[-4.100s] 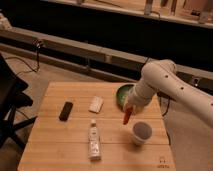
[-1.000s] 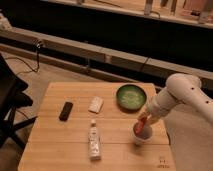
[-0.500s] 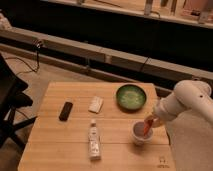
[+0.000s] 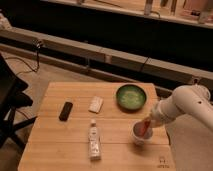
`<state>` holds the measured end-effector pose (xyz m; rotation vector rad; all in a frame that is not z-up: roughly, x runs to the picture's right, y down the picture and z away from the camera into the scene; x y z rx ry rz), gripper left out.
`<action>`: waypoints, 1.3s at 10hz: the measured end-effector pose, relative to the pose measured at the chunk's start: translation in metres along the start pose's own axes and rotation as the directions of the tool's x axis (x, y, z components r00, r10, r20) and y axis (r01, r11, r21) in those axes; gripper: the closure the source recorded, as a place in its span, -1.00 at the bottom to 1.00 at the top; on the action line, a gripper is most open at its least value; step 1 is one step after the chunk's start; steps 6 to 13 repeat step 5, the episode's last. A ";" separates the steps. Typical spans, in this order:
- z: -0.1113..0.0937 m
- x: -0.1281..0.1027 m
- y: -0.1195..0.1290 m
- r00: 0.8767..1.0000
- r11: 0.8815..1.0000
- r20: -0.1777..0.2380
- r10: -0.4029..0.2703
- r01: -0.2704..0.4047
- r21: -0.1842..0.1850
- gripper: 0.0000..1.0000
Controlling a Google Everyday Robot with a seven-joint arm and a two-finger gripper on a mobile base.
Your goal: Place the pepper in the ceramic cup
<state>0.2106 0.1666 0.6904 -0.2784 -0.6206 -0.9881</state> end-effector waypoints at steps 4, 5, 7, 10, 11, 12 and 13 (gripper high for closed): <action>0.008 -0.008 -0.006 1.000 1.000 0.012 -0.021 0.021 0.006 -0.60; 0.002 -0.007 -0.007 1.000 1.000 0.003 -0.017 0.017 0.014 -0.60; 0.002 -0.007 -0.007 1.000 1.000 0.003 -0.017 0.017 0.014 -0.60; 0.002 -0.007 -0.007 1.000 1.000 0.003 -0.017 0.017 0.014 -0.60; 0.002 -0.007 -0.007 1.000 1.000 0.003 -0.017 0.017 0.014 -0.60; 0.002 -0.007 -0.007 1.000 1.000 0.003 -0.017 0.017 0.014 -0.60; 0.002 -0.007 -0.007 1.000 1.000 0.003 -0.017 0.017 0.014 -0.60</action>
